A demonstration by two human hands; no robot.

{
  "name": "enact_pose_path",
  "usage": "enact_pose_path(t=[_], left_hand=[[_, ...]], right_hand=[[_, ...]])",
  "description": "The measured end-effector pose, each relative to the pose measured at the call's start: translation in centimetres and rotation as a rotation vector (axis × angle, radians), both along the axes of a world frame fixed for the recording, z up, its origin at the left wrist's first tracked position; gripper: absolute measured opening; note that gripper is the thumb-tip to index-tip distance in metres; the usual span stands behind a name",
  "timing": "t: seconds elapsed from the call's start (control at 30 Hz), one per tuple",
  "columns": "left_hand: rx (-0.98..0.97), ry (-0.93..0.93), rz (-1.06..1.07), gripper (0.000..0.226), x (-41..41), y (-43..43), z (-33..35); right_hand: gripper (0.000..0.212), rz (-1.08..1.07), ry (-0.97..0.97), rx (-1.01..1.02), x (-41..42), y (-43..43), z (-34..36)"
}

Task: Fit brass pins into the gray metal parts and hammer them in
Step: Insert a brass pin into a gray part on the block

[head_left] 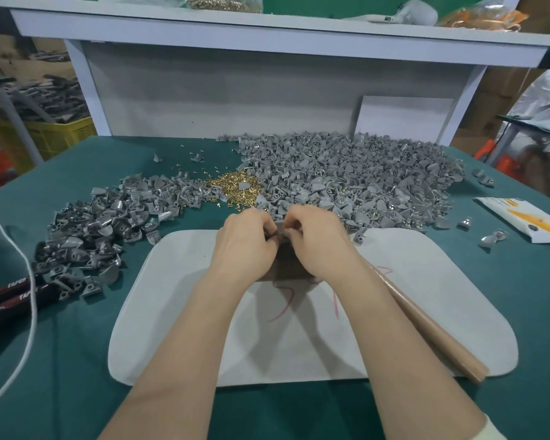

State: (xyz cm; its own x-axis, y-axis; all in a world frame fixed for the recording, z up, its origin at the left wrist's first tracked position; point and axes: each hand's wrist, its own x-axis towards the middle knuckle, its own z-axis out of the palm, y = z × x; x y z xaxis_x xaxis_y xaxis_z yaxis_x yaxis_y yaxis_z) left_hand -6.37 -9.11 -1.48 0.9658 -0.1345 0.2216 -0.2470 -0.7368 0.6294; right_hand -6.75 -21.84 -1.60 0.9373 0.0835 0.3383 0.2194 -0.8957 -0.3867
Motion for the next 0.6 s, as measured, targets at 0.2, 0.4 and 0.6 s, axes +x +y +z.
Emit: enact_pose_path(t=[0.2, 0.4, 0.6], left_hand=[[-0.005, -0.018, 0.009, 0.016, -0.1, 0.1, -0.2], [0.006, -0.010, 0.033, 0.011, -0.1, 0.0, -0.2], [0.034, -0.013, 0.157, 0.008, 0.2, 0.3, -0.2]], right_hand=[[0.023, -0.034, 0.095, 0.414, -0.3, -1.2, 0.8], [0.030, -0.428, 0.408, 0.036, -1.5, -5.5, 1.1], [0.023, -0.303, 0.360, 0.457, -1.6, -5.3, 0.8]])
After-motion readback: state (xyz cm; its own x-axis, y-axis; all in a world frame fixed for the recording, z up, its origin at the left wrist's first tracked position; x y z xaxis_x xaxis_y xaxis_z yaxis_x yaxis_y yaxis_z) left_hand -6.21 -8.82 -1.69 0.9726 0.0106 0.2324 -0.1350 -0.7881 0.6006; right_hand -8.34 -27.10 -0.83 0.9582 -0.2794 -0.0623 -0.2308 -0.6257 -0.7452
